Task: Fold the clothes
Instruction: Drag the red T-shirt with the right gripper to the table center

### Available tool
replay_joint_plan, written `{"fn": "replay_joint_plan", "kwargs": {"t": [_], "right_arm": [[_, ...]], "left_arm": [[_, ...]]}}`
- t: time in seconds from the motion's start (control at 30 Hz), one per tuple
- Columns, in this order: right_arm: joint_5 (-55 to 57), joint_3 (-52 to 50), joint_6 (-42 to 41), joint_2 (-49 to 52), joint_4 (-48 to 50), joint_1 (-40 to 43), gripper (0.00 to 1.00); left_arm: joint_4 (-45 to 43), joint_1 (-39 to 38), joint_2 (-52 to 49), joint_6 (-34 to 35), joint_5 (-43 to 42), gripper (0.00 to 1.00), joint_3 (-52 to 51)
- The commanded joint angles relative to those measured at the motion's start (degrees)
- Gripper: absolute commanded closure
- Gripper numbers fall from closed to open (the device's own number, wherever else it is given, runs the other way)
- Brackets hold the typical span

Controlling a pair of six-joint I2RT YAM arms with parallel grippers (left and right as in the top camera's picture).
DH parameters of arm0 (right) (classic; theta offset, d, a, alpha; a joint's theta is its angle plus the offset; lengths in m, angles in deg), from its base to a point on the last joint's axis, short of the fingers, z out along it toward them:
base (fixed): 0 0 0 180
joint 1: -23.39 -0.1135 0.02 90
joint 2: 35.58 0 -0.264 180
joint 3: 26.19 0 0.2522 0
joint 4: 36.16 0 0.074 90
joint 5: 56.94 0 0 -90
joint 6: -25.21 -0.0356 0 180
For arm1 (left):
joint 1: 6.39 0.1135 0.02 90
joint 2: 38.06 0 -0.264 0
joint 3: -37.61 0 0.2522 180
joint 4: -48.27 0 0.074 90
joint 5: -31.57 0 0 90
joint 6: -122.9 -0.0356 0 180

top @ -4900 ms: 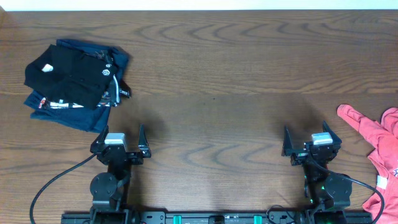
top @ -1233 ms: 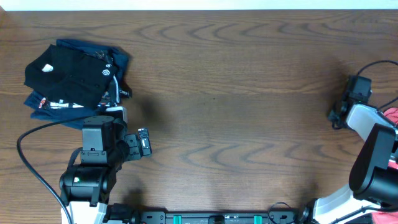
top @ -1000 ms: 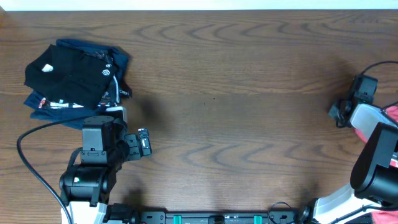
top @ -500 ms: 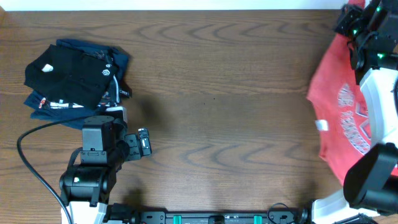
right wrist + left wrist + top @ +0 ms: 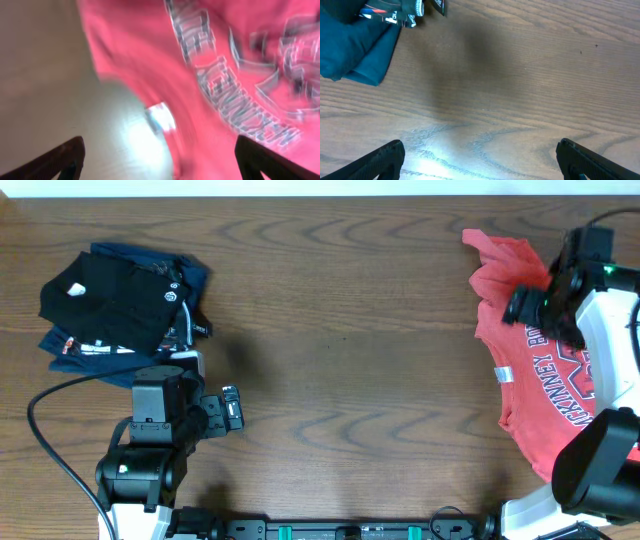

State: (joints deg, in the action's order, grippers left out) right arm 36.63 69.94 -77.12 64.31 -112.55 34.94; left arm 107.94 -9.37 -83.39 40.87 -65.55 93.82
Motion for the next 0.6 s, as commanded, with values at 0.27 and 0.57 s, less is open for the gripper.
{"fn": "replay_joint_plan", "kwargs": {"t": [0.27, 0.57], "right_arm": [[2.62, -19.89, 1.38, -0.02, 10.16, 0.33, 0.07], [9.75, -28.63, -2.19, -0.02, 23.04, 0.37, 0.36]], "left_arm": [[-0.07, 0.28, 0.02, 0.79, 0.02, 0.02, 1.07], [-0.09, 0.28, 0.02, 0.79, 0.02, 0.02, 1.07]]}}
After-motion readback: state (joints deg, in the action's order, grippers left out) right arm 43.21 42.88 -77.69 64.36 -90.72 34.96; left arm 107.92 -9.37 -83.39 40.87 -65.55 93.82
